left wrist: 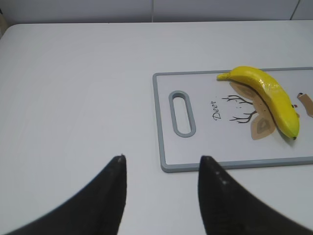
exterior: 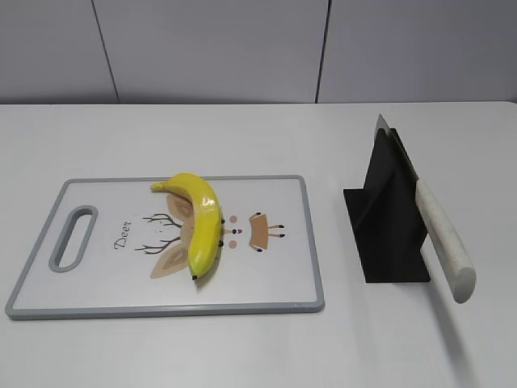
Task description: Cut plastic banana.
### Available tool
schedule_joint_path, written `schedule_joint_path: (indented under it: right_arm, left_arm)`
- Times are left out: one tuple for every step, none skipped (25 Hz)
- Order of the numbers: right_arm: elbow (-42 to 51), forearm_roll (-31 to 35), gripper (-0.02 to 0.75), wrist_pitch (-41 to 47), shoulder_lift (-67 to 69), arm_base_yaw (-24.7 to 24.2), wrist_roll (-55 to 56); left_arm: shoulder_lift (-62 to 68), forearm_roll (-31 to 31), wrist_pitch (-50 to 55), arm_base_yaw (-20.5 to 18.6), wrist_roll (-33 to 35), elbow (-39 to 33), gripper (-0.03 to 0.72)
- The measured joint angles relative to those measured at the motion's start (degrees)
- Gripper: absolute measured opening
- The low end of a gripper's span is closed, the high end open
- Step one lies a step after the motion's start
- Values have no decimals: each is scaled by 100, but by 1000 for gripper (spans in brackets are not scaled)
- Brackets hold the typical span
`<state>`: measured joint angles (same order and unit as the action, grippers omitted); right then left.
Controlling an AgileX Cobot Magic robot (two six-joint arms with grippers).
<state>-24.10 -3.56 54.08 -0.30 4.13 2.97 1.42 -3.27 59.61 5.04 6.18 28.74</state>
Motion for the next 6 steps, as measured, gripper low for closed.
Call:
schedule_joint_path:
  right_arm:
    - [0, 0, 592, 0, 0, 0, 0]
    - [0, 0, 592, 0, 0, 0, 0]
    - [0, 0, 592, 0, 0, 0, 0]
    - [0, 0, 592, 0, 0, 0, 0]
    - [0, 0, 592, 0, 0, 0, 0]
    - [0, 0, 592, 0, 0, 0, 0]
  left_arm:
    - [0, 0, 0, 0, 0, 0, 457]
    - [0, 0, 0, 0, 0, 0, 456]
    - [0, 0, 0, 0, 0, 0, 456]
    - [0, 0, 0, 0, 0, 0, 456]
    - [0, 0, 0, 0, 0, 0, 456]
    - [0, 0, 0, 0, 0, 0, 456]
